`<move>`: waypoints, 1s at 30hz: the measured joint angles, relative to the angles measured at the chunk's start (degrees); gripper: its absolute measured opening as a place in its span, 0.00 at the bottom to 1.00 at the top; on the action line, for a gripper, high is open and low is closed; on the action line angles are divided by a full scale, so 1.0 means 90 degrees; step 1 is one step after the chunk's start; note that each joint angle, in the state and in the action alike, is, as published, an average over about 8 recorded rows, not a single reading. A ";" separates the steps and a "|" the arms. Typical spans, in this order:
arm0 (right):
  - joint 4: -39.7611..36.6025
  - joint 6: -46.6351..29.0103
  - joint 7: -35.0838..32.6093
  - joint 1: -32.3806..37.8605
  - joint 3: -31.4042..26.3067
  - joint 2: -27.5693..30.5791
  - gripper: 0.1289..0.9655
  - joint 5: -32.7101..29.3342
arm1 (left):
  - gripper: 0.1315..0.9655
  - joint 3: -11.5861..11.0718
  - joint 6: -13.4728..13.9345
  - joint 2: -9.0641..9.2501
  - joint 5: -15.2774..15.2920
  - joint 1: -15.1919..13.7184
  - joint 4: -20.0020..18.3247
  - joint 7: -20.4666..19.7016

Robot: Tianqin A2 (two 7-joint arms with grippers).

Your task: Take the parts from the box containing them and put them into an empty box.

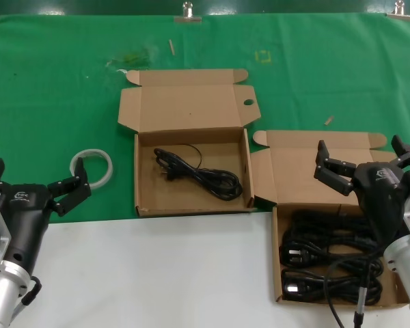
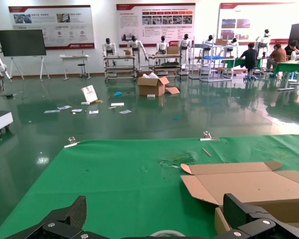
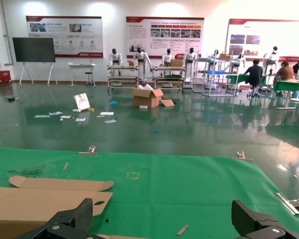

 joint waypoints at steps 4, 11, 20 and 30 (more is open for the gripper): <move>0.0000 0.0000 0.0000 0.0000 0.0000 0.0000 1.00 0.0000 | 1.00 0.0000 0.0000 0.0000 0.0000 0.0000 0.0000 0.0000; 0.0000 0.0000 0.0000 0.0000 0.0000 0.0000 1.00 0.0000 | 1.00 0.0000 0.0000 0.0000 0.0000 0.0000 0.0000 0.0000; 0.0000 0.0000 0.0000 0.0000 0.0000 0.0000 1.00 0.0000 | 1.00 0.0000 0.0000 0.0000 0.0000 0.0000 0.0000 0.0000; 0.0000 0.0000 0.0000 0.0000 0.0000 0.0000 1.00 0.0000 | 1.00 0.0000 0.0000 0.0000 0.0000 0.0000 0.0000 0.0000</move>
